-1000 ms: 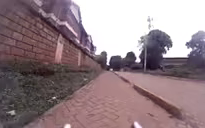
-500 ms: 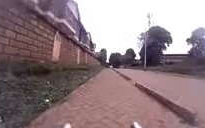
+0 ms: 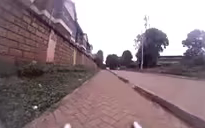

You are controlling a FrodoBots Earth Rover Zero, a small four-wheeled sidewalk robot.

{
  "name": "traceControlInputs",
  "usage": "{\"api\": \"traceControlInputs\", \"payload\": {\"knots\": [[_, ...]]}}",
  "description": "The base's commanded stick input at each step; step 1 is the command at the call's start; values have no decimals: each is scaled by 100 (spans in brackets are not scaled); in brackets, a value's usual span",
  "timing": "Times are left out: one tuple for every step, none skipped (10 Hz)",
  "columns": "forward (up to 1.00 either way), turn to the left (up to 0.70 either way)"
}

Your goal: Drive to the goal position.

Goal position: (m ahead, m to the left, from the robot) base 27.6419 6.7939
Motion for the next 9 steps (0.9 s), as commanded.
{"api": "traceControlInputs", "payload": {"knots": [[50,-50],[50,-50],[50,6],[50,6],[50,5],[50,5],[50,4],[50,2],[50,1]]}}
